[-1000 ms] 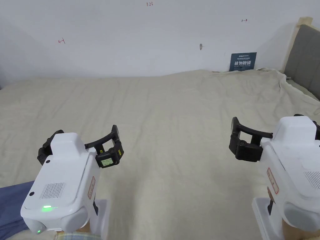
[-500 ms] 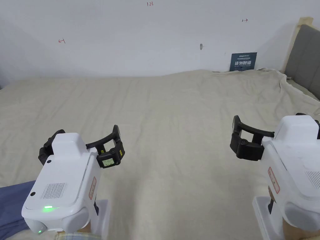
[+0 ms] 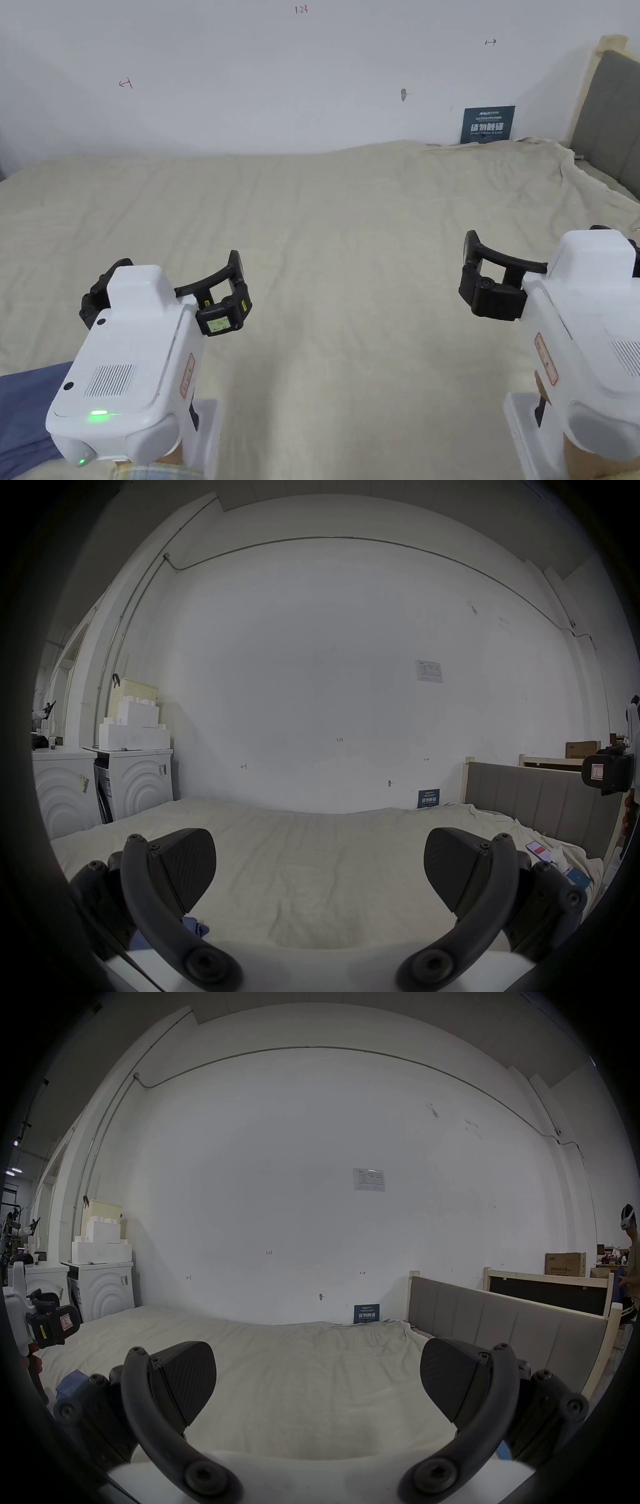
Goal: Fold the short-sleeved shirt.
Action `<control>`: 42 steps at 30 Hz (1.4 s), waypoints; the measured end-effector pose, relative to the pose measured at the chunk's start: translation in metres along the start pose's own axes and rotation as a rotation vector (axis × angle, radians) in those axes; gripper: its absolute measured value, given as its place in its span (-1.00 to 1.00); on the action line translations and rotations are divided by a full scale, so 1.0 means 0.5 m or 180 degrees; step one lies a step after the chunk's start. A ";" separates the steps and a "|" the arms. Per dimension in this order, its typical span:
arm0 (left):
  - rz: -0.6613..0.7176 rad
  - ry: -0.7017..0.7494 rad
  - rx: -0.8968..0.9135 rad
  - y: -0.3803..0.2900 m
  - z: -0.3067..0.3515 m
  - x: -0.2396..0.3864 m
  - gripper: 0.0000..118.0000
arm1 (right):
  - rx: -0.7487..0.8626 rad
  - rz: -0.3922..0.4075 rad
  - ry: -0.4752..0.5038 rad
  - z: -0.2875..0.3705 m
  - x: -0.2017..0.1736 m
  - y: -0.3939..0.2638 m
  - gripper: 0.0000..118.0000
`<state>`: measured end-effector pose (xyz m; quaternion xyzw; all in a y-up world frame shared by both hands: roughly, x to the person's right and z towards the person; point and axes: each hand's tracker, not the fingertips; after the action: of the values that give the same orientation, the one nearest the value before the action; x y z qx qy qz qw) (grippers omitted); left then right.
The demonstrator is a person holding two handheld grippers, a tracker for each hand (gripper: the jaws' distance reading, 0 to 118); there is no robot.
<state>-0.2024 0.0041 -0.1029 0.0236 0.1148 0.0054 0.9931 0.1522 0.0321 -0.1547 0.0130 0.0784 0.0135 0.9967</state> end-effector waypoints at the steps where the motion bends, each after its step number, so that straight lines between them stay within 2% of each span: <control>1: -0.0002 -0.0001 -0.0001 0.000 0.000 0.000 1.00 | -0.0004 0.0005 0.0001 0.000 0.000 0.000 0.97; 29: -0.0024 -0.0051 0.0011 0.001 -0.001 -0.002 1.00 | -0.0019 0.0039 -0.0008 0.005 0.000 0.001 0.97; 34: -0.0008 -0.0050 0.0008 0.002 0.000 -0.003 1.00 | -0.0057 -0.0038 0.0048 0.007 0.000 0.004 0.97; 36: -0.0015 -0.0054 0.0007 0.001 0.000 -0.004 1.00 | -0.0170 -0.0159 0.0035 0.007 -0.002 0.010 0.97; 40: -0.0018 -0.0045 -0.0007 -0.001 -0.001 -0.009 1.00 | -0.0766 -0.0806 -0.0084 0.001 0.003 0.034 0.97; 42: 0.0001 -0.0033 -0.0008 -0.002 -0.001 -0.011 1.00 | -0.1148 -0.0931 -0.0201 -0.008 0.006 0.049 0.97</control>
<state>-0.2078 0.0032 -0.1019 0.0224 0.1096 0.0056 0.9937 0.1538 0.0566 -0.1582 -0.1764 0.0444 -0.1176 0.9763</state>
